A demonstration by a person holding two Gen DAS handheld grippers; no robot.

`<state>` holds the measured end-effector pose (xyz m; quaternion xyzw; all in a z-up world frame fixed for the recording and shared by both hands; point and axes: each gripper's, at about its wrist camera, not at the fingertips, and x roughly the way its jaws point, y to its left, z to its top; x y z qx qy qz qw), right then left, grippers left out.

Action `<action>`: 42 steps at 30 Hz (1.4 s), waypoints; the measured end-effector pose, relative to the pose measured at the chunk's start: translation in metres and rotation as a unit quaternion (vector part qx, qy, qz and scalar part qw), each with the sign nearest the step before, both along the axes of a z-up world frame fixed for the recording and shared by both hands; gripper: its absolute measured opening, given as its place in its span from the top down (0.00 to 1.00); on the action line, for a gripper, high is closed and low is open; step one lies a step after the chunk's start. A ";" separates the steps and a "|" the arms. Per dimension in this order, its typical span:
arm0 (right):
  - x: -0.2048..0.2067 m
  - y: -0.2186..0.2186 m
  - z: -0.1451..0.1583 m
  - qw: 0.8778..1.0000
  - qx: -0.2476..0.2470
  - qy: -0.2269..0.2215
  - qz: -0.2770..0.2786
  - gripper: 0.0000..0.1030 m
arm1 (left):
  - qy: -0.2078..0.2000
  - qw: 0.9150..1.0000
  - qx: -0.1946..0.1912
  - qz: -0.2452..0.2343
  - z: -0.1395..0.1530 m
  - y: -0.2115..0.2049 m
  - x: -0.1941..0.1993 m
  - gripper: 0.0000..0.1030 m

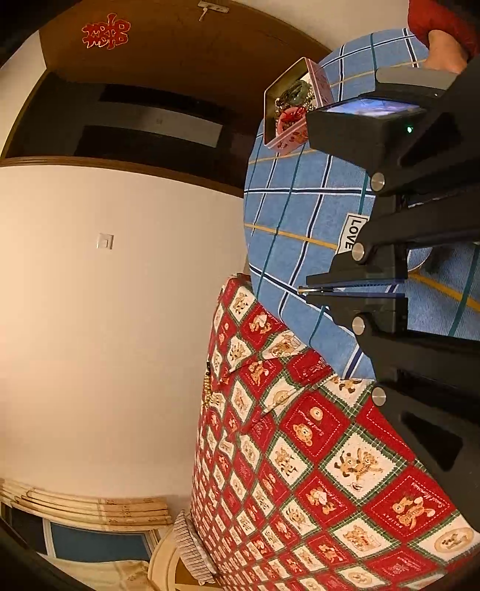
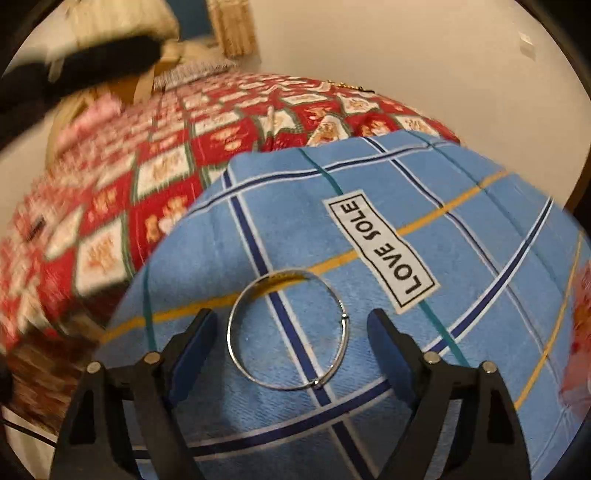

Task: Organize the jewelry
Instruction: 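Lift the silver bangle and tag and carry both over the pink tin, then open both grippers to drop the bangle and tag into the tin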

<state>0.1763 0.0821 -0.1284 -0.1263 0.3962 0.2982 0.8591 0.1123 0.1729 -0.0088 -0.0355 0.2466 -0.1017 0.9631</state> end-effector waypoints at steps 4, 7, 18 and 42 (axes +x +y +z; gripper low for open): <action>0.003 -0.018 0.001 1.000 0.010 0.006 -0.017 0.34 | -0.004 1.000 -0.003 -0.007 0.003 -0.006 0.001 0.99; 0.003 -0.047 0.004 0.998 0.043 0.012 -0.047 0.34 | -0.006 1.000 -0.005 -0.016 0.005 -0.014 0.001 0.99; -0.034 -0.184 0.074 0.959 0.131 -0.128 -0.215 0.34 | -0.026 0.993 0.012 -0.118 0.023 -0.106 0.016 0.99; 0.010 -0.351 0.048 0.896 0.112 -0.117 -0.413 0.34 | 0.045 0.964 0.013 -0.263 -0.031 -0.307 0.096 0.99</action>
